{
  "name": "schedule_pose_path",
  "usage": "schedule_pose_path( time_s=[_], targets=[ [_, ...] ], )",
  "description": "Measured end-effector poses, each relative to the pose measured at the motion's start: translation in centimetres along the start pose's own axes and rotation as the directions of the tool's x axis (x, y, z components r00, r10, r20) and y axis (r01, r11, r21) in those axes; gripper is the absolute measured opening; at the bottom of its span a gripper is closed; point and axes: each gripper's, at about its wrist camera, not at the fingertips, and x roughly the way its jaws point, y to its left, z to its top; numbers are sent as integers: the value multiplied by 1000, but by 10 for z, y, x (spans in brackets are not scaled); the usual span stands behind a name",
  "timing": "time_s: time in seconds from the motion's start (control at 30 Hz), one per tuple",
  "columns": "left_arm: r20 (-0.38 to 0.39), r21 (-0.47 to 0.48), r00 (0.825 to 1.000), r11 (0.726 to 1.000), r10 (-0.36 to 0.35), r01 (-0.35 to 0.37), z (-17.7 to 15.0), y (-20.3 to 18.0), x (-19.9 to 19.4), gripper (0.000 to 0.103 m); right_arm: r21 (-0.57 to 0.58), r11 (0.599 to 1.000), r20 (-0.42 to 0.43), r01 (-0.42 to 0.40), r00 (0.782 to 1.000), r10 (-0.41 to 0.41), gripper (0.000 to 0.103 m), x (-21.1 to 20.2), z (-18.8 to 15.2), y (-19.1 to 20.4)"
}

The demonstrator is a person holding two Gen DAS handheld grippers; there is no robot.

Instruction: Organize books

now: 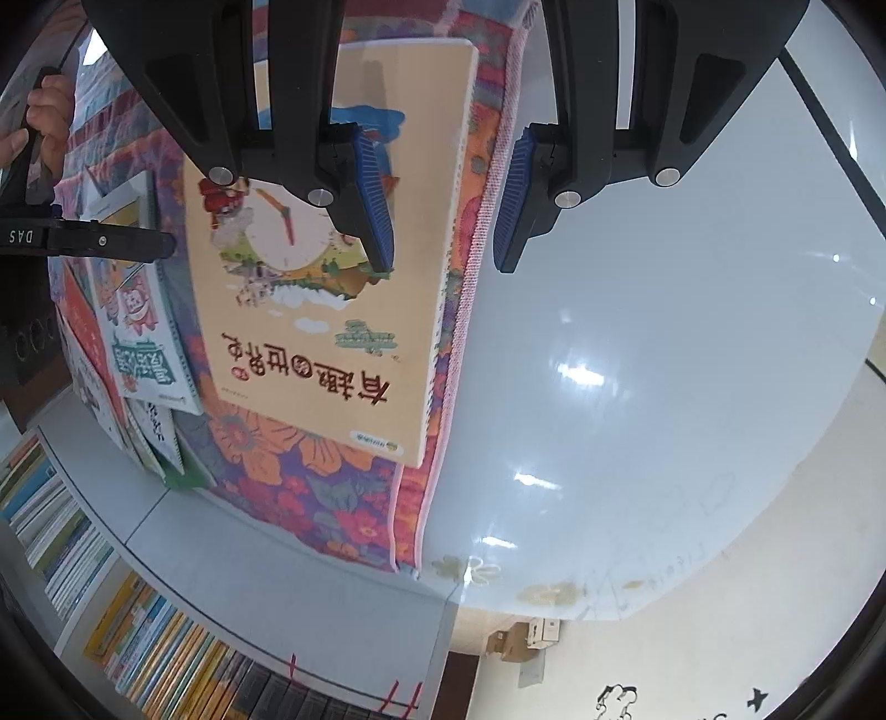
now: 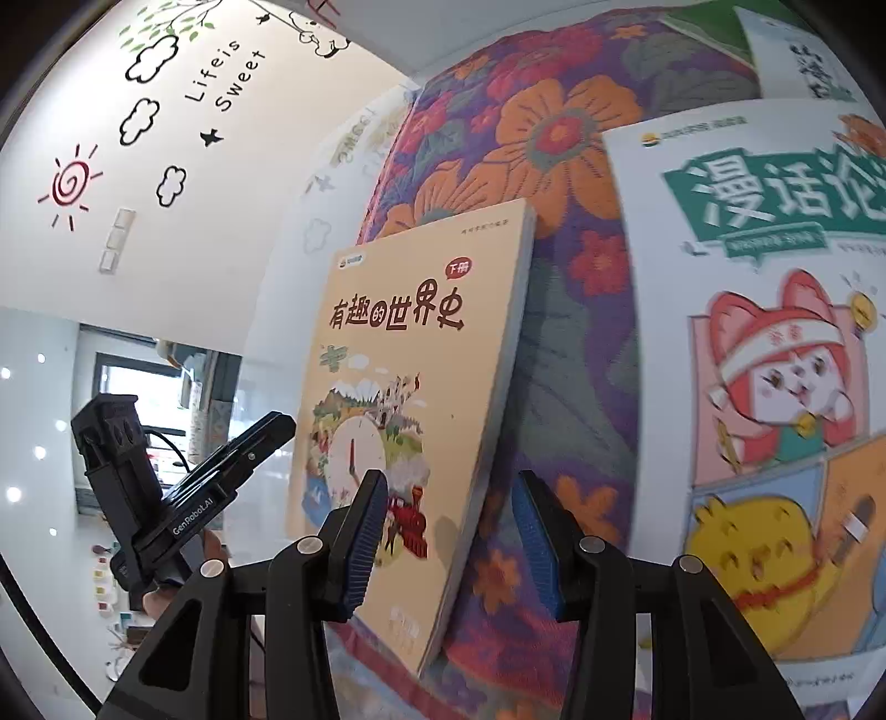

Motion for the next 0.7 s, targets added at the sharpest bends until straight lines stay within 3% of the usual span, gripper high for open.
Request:
schedule_pose_path(
  time_s=[0.17, 0.4, 0.5, 0.7],
  targets=[
    [27, 27, 998, 998, -53, 52, 2, -27, -11, 39, 1, 1000, 68, 13, 998, -13, 45, -39, -6, -11],
    [32, 129, 993, 985, -116, 111, 1, -104, -12, 41, 36, 999, 168, 33, 985, -39, 46, -97, -27, -40],
    [7, 154, 989, 977, -147, 144, -6, -139, -2, 44, 75, 997, 217, 27, 975, -43, 53, -126, -36, -63],
    [-89, 156, 980, 970, -176, 188, -28, -183, 34, 44, 138, 988, 250, 73, 963, -106, 54, -159, -64, -112]
  ],
)
